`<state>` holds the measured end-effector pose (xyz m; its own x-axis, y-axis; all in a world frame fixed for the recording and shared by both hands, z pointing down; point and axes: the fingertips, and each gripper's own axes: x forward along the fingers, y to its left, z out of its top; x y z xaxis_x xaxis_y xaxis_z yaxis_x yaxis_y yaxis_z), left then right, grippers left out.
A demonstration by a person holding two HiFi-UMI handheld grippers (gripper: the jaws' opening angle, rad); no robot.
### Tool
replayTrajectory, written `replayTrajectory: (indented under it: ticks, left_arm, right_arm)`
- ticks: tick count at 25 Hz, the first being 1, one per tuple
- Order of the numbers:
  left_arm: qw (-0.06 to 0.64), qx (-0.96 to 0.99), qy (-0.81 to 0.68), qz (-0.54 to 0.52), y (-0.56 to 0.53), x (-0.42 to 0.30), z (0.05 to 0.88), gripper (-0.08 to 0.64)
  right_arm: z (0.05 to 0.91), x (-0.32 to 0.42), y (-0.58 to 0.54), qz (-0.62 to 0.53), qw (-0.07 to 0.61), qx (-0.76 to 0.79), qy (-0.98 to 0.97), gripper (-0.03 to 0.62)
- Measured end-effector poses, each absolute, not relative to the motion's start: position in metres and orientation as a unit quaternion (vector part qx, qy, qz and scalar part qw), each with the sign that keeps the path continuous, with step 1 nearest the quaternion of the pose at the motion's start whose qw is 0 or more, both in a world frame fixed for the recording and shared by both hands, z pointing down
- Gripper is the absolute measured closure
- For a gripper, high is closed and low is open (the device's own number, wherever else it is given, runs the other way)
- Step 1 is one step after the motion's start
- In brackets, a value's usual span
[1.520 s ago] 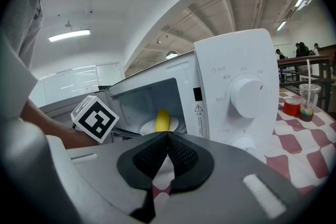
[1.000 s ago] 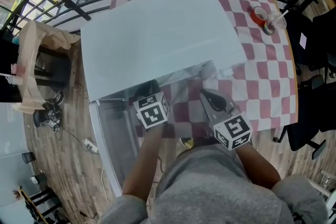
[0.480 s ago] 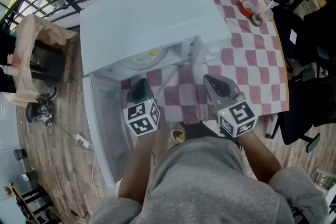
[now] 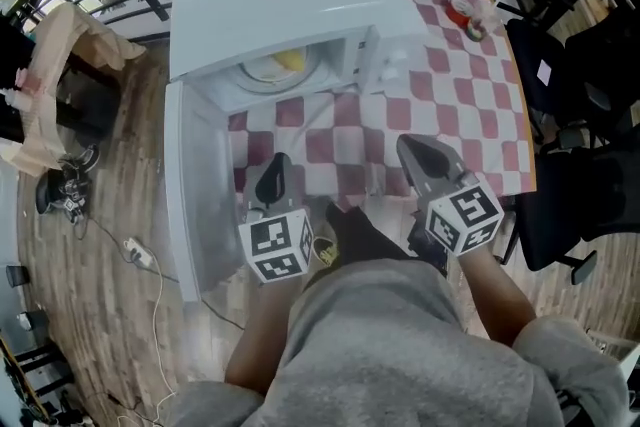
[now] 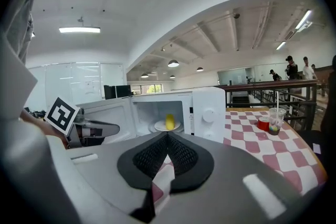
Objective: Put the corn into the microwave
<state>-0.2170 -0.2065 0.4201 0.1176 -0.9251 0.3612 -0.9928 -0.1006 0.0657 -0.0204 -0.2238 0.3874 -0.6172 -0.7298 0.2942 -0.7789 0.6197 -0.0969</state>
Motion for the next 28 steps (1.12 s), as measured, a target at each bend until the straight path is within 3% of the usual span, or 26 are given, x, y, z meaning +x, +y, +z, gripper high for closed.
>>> replayTrajectory:
  ticks: [7,15,28]
  left_arm:
    - [0.105,0.752,-0.641,0.114,-0.155,-0.199,0.397,0.549]
    - [0.119,0.747,-0.646,0.109,-0.122,-0.172,0.391,0.549]
    - [0.093,0.737,-0.660,0.115,-0.078,-0.077,0.362,0.549]
  right_arm:
    - [0.380,-0.018,-0.198,0.094,0.124,0.423,-0.893,0.594]
    - [0.372,0.010,-0.184,0.104,0.120,0.426,-0.891,0.594]
    - [0.348,0.109,-0.141,0.087,0.111,0.404,-0.904,0.594]
